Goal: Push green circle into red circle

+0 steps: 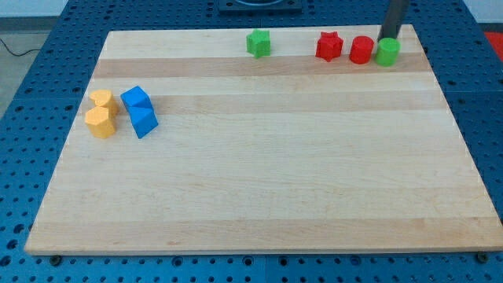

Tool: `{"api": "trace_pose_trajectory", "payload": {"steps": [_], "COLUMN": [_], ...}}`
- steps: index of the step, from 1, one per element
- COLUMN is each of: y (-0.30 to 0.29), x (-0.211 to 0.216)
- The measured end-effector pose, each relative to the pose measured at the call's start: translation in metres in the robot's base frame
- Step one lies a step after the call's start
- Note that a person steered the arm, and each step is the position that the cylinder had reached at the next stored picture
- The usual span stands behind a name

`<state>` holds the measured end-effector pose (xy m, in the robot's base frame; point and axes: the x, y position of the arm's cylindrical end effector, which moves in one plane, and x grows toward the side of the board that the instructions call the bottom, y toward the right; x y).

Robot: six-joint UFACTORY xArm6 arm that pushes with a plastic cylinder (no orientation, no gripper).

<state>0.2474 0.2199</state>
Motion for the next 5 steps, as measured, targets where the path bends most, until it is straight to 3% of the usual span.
{"api": "trace_pose_trajectory", "payload": {"steps": [1, 2, 3, 5], "y": [-0.007, 0.037, 0.066, 0.026], "x": [-0.002, -0.023, -0.014, 0.022]}}
